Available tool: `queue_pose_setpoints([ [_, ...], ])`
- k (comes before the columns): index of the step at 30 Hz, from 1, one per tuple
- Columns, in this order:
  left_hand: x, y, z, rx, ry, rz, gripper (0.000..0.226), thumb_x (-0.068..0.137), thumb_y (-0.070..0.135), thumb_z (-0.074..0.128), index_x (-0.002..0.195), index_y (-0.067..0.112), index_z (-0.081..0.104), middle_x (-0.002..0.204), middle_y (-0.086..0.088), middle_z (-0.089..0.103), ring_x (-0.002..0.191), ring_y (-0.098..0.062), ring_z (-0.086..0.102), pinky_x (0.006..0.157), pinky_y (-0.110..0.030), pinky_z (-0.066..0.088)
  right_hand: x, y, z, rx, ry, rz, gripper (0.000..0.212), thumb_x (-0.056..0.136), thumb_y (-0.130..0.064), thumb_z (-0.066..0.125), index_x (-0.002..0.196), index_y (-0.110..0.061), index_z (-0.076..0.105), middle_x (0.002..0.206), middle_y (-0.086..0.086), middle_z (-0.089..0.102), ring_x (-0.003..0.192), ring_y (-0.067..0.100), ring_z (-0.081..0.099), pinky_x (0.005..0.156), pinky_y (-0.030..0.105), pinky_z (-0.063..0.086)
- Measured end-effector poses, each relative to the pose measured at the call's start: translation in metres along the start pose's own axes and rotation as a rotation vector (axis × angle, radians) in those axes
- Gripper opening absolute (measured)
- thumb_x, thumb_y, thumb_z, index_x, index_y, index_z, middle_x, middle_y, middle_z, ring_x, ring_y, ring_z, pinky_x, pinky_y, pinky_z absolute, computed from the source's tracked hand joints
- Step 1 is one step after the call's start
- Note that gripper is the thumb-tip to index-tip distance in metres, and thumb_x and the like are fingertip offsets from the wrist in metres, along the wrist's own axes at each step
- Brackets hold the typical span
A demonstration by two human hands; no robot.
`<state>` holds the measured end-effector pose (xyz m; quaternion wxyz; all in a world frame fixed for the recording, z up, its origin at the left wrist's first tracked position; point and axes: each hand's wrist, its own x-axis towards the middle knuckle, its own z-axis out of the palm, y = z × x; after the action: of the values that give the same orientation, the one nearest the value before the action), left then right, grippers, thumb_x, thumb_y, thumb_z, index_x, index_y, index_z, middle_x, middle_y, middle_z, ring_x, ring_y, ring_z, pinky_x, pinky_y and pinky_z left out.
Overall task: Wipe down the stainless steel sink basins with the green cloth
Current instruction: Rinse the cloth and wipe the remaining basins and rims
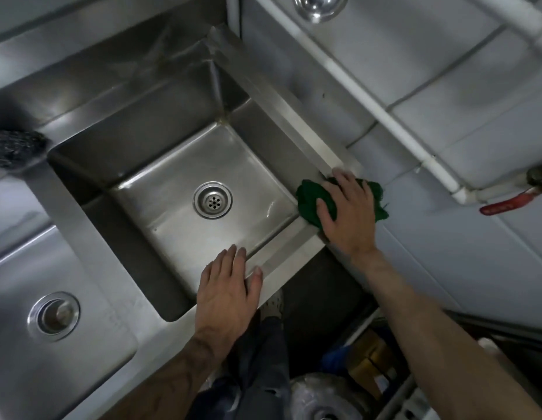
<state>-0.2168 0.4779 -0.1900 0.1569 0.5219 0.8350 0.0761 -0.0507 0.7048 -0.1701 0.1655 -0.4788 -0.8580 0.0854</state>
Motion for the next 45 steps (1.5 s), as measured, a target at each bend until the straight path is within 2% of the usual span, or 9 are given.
queue_pose_setpoints([
  [3,0.002,0.002,0.000,-0.006,0.004,0.012,0.058,0.108,0.047,0.034,0.148,0.011,0.058,0.152,-0.011,0.060,0.141,-0.029,0.055,0.115,-0.050,0.045,-0.047,-0.038,0.003,0.035,-0.052,-0.061,0.049,0.106,-0.047,0.046,0.149,-0.026,0.056,0.161,0.010,0.046,0.150,0.032,0.038,0.126,0.052,0.022],
  [8,0.001,0.002,0.000,-0.023,0.008,0.008,0.056,0.107,0.044,0.035,0.146,0.012,0.058,0.149,-0.011,0.061,0.138,-0.030,0.056,0.114,-0.050,0.046,-0.058,-0.029,0.004,-0.036,-0.089,-0.376,0.045,0.102,-0.050,0.060,0.131,-0.018,0.071,0.149,0.010,0.059,0.141,0.032,0.052,0.118,0.052,0.035],
  [12,0.002,0.003,0.000,-0.021,0.036,0.010,0.054,0.105,0.043,0.038,0.143,0.012,0.059,0.147,-0.012,0.062,0.136,-0.030,0.058,0.112,-0.050,0.047,-0.008,0.008,0.005,-0.031,0.038,-0.165,0.042,0.102,-0.045,0.057,0.113,-0.009,0.076,0.143,0.013,0.063,0.142,0.034,0.051,0.124,0.051,0.029],
  [16,0.000,0.004,0.000,-0.026,0.044,0.005,0.052,0.105,0.042,0.038,0.143,0.012,0.059,0.146,-0.011,0.063,0.136,-0.029,0.058,0.112,-0.050,0.047,-0.022,-0.007,0.010,0.007,0.060,-0.036,0.042,0.104,-0.045,0.055,0.125,-0.014,0.073,0.145,0.009,0.063,0.141,0.030,0.052,0.125,0.046,0.028],
  [19,0.002,0.004,0.000,-0.029,0.035,0.005,0.053,0.105,0.041,0.037,0.143,0.012,0.059,0.146,-0.010,0.063,0.137,-0.029,0.058,0.112,-0.049,0.047,-0.060,-0.047,0.020,0.073,0.007,-0.133,0.050,0.103,-0.050,0.054,0.138,-0.017,0.067,0.146,0.009,0.063,0.138,0.028,0.054,0.122,0.050,0.032],
  [24,0.000,0.006,-0.003,-0.037,0.025,-0.009,0.055,0.106,0.042,0.035,0.144,0.010,0.059,0.145,-0.011,0.064,0.137,-0.028,0.058,0.113,-0.050,0.046,-0.061,-0.031,0.019,0.077,-0.027,-0.393,0.043,0.103,-0.045,0.057,0.124,-0.012,0.074,0.141,0.012,0.066,0.131,0.029,0.061,0.118,0.048,0.040],
  [31,-0.001,0.007,-0.004,-0.044,0.010,-0.011,0.054,0.106,0.041,0.037,0.146,0.011,0.058,0.146,-0.009,0.064,0.137,-0.027,0.058,0.115,-0.050,0.046,-0.024,-0.003,0.015,0.065,0.111,-0.035,0.035,0.098,-0.035,0.065,0.122,-0.011,0.075,0.139,0.011,0.067,0.127,0.028,0.063,0.118,0.045,0.038],
  [38,0.001,0.009,-0.003,-0.047,0.035,-0.023,0.052,0.104,0.040,0.043,0.142,0.010,0.062,0.142,-0.010,0.066,0.133,-0.028,0.061,0.112,-0.051,0.049,-0.051,-0.013,0.016,0.111,-0.007,-0.416,0.041,0.099,-0.042,0.062,0.122,-0.011,0.076,0.138,0.012,0.067,0.123,0.029,0.066,0.108,0.044,0.047],
  [45,0.000,0.008,-0.002,-0.042,0.056,-0.031,0.050,0.103,0.040,0.047,0.141,0.011,0.062,0.141,-0.009,0.067,0.131,-0.027,0.061,0.111,-0.051,0.049,-0.020,0.013,0.013,0.100,0.107,-0.116,0.037,0.102,-0.035,0.059,0.122,-0.008,0.075,0.137,0.013,0.068,0.119,0.031,0.066,0.109,0.049,0.046],
])
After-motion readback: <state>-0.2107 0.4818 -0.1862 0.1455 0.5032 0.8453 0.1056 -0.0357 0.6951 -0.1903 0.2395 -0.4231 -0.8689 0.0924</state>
